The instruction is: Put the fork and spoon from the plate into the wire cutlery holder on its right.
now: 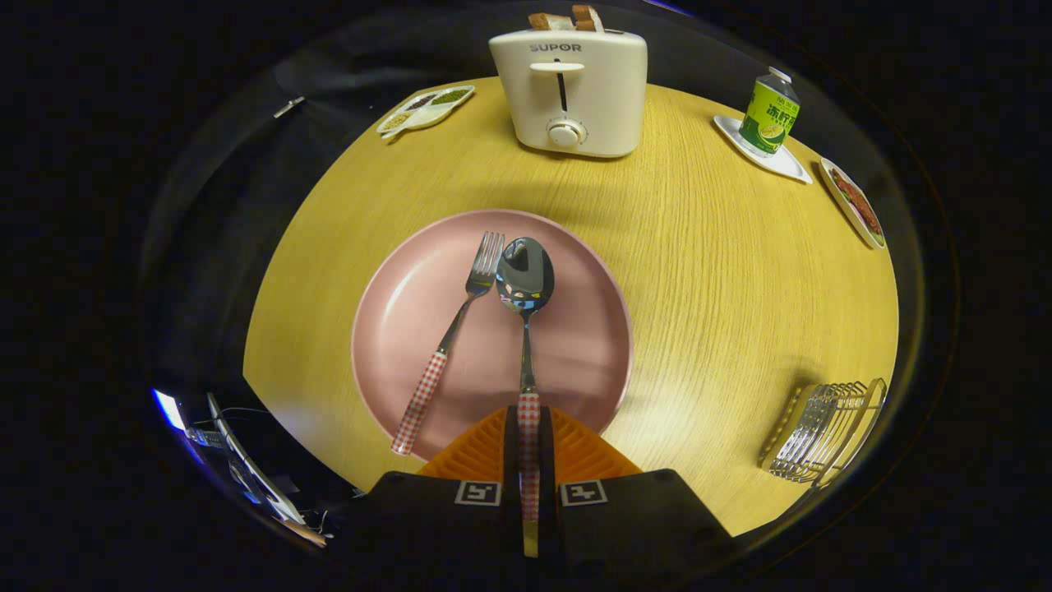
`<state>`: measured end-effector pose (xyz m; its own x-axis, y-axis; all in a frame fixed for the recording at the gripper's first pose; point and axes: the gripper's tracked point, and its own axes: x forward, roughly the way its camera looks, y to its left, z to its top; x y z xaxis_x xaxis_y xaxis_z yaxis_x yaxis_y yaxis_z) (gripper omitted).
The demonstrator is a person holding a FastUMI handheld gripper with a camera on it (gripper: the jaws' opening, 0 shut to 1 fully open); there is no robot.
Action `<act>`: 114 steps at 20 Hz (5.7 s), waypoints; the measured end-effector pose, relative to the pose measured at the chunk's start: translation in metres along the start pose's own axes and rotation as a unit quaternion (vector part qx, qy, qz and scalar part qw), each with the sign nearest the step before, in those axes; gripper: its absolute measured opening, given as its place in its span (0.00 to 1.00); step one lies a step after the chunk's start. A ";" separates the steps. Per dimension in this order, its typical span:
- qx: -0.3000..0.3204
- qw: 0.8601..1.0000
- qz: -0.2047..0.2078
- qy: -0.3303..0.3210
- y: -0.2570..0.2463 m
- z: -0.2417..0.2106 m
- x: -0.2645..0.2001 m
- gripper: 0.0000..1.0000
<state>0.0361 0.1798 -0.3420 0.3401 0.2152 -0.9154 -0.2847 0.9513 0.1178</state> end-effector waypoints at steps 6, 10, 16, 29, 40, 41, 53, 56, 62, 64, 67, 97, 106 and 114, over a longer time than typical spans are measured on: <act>-0.014 0.999 0.011 -0.033 -0.025 0.001 -0.053 0.11; -0.020 0.998 0.011 -0.050 -0.051 0.000 -0.089 0.11; -0.018 0.999 -0.003 -0.029 -0.112 -0.029 -0.140 0.11; -0.031 0.992 -0.053 0.114 -0.222 -0.095 -0.198 0.11; -0.001 0.965 -0.045 0.258 -0.256 -0.088 -0.181 0.11; -0.006 0.961 -0.042 0.272 -0.255 -0.090 -0.179 0.11; -0.015 0.947 -0.051 0.317 -0.252 -0.076 -0.152 0.16; -0.007 0.956 -0.047 0.290 -0.252 -0.065 -0.152 0.35; 0.017 0.976 -0.027 0.217 -0.247 -0.044 -0.166 0.67; 0.027 0.981 -0.015 0.192 -0.242 -0.040 -0.176 0.74; 0.044 0.985 -0.012 0.165 -0.242 -0.043 -0.185 1.00; -0.004 0.989 0.091 -0.113 0.001 0.044 -0.175 0.99; -0.006 0.996 0.091 -0.016 0.054 0.021 -0.063 0.99; 0.033 0.997 0.056 0.033 0.054 0.012 0.005 0.99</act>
<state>0.0335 0.2348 -0.3356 0.2488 0.3078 -0.9183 -0.2572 0.9351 0.2437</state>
